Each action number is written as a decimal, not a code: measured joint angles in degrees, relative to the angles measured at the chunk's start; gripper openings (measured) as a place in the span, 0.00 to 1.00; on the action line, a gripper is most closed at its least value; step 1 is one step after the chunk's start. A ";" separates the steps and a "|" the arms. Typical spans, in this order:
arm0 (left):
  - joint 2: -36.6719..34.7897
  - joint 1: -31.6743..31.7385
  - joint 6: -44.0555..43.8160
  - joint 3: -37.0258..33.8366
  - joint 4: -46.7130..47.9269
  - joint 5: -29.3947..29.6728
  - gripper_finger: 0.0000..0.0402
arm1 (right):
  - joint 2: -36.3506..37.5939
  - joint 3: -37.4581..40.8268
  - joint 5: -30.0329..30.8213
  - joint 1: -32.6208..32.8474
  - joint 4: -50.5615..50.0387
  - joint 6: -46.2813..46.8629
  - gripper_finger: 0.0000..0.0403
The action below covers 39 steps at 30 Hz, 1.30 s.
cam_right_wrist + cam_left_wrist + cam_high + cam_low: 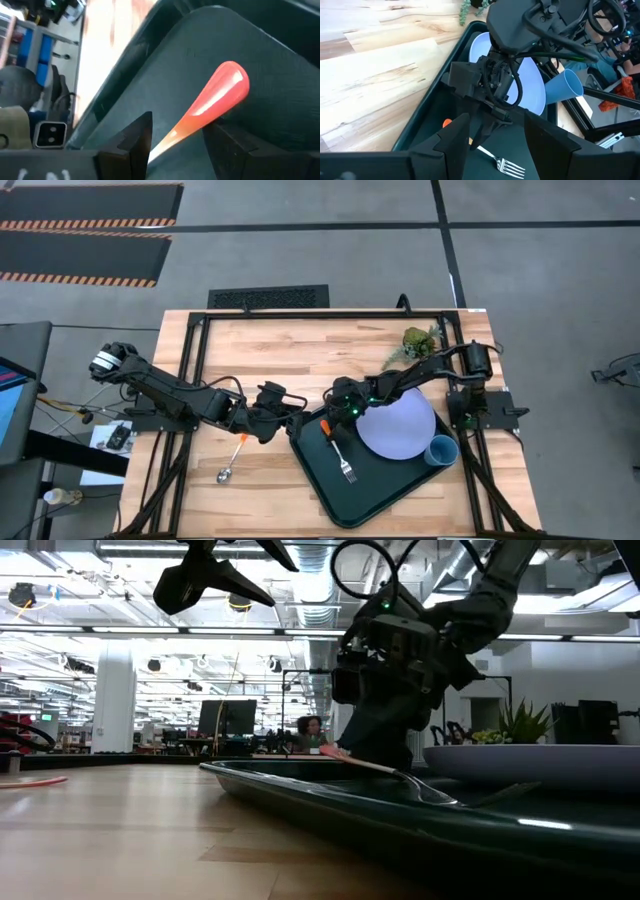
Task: Pick and place plate/cup/fork/spoon on tray
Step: Put the orange fork to the right of the purple plate on the green serving tray, then put the orange spoon to the right of the orange fork on the green serving tray
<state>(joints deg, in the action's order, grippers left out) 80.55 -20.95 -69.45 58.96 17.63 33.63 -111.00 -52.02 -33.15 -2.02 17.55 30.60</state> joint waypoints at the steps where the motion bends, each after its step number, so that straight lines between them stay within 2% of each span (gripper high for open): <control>1: 0.00 -0.02 0.00 0.00 0.02 0.00 0.43 | 0.00 -0.43 0.02 0.02 -0.95 -0.59 0.48; 17: 0.00 0.00 0.83 0.00 0.07 -0.02 0.43 | 0.04 -5.08 4.76 0.92 -14.24 -8.49 0.46; 24: 0.04 0.00 1.33 0.00 0.09 -0.03 0.43 | 0.14 -6.98 5.68 0.89 -17.19 -8.93 0.46; 27: 0.04 -0.02 1.26 0.00 0.34 -0.33 0.43 | 2.45 -7.63 7.06 0.87 -19.59 -10.51 0.46; 32: 0.04 0.00 0.12 0.00 3.85 -3.11 0.43 | 9.48 -7.81 13.17 0.54 -25.83 -14.04 0.46; 36: 0.04 -0.59 -3.21 0.00 11.88 -7.67 0.43 | 16.14 -7.83 17.73 -0.27 -32.07 -15.54 0.46; 39: 0.04 -3.40 -9.17 0.00 21.31 -11.29 0.43 | 20.76 -7.81 20.80 -0.48 -37.14 -15.75 0.46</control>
<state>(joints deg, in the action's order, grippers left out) 80.60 -24.35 -78.62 58.96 38.94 22.34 -90.24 -59.83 -12.35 -2.50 -19.59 14.85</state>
